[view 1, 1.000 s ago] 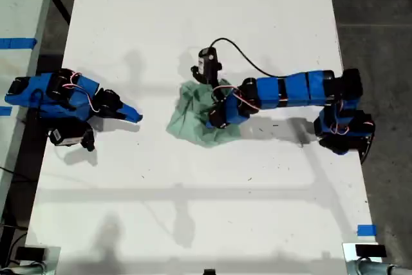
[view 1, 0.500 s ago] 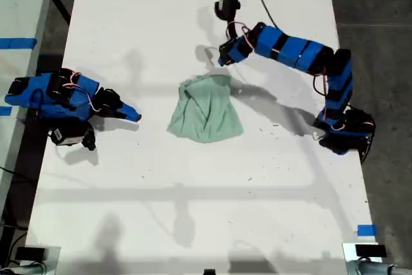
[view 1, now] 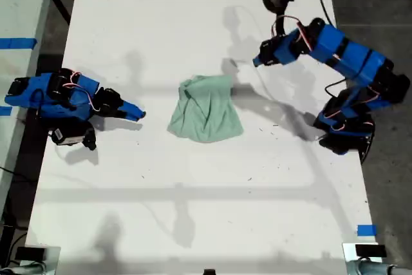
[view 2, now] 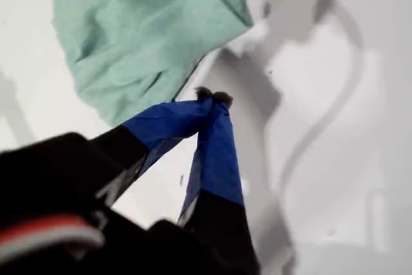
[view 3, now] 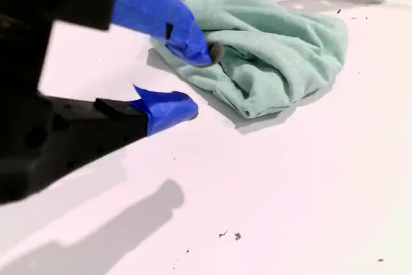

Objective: Fold tshirt

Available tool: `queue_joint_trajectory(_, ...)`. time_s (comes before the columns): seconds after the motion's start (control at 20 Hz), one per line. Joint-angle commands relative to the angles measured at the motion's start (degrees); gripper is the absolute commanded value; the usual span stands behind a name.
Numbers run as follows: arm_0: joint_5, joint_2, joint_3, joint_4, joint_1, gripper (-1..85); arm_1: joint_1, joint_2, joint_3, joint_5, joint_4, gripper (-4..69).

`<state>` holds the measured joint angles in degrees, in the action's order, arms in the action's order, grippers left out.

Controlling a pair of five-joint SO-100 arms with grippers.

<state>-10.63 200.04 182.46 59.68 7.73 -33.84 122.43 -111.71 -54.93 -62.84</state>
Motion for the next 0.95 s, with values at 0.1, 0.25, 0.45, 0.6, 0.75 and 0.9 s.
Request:
queue_joint_trajectory(0.1, 0.53, 6.15, 0.44, 0.00, -0.18, 12.4, 13.80, 41.31, -35.33, 18.98, 3.69, -1.5)
queue_joint_trajectory(0.25, 0.53, 6.15, 0.44, 0.00, -0.18, 12.5, 22.50, 62.93, -54.76, 30.76, 3.96, -1.5)
queue_joint_trajectory(0.45, 0.70, 6.15, 0.44, 0.00, -0.18, 12.6, 25.40, 74.71, -64.78, 47.99, -7.82, -0.5)
queue_joint_trajectory(0.6, 0.79, 6.15, 0.44, 0.00, -0.09, 12.7, 25.40, 77.26, -64.69, 37.79, -7.82, 2.3)
queue_joint_trajectory(0.75, 0.88, 6.15, 0.44, 0.00, -0.09, 12.7, 25.31, 77.26, -64.34, 8.26, -8.70, 2.0)
queue_joint_trajectory(0.9, 0.88, 6.15, 0.44, 0.09, -0.09, 12.7, 25.49, 77.26, -64.34, 9.32, -8.79, 1.8)
